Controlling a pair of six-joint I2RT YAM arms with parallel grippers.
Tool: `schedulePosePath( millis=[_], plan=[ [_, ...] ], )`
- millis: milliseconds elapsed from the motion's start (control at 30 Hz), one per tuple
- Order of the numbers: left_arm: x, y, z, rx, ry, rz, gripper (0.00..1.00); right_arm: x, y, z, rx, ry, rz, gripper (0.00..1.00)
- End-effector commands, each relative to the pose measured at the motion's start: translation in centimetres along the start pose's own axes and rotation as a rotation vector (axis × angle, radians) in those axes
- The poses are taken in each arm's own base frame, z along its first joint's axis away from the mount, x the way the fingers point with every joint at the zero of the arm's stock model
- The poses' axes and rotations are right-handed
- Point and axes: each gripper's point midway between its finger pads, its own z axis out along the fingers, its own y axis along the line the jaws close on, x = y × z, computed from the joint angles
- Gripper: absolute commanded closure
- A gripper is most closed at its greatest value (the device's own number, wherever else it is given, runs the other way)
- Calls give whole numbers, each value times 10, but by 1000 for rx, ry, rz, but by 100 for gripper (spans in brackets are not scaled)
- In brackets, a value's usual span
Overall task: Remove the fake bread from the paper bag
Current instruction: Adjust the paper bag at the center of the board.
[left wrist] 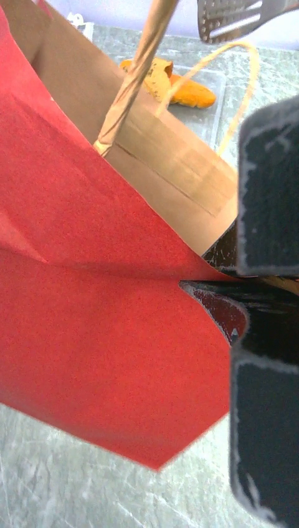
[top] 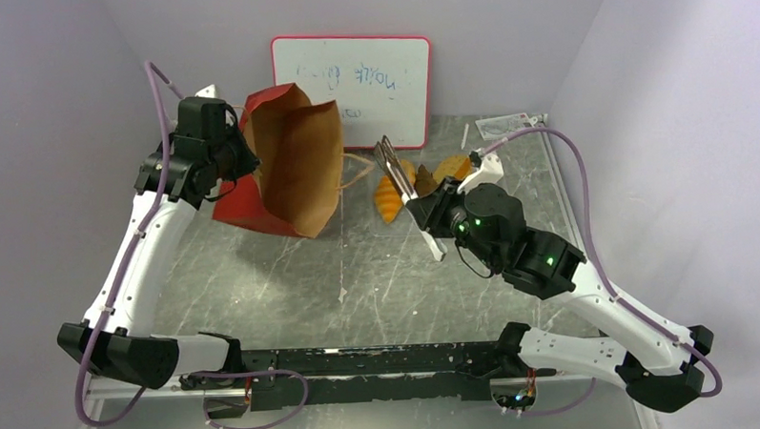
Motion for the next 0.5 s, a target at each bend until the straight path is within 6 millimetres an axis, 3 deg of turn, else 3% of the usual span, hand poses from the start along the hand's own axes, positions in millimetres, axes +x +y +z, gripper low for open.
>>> schedulePosePath(
  millis=[0, 200, 467],
  plan=[
    [-10, 7, -9, 10, -19, -42, 93, -29, -2, -5, 50, -103, 32, 79],
    [-24, -4, -17, 79, -37, -78, 93, -16, -8, 12, 90, -88, 7, 79],
    [-46, -12, -44, 167, -74, -190, 93, 12, -17, 48, 141, -60, -66, 79]
  ],
)
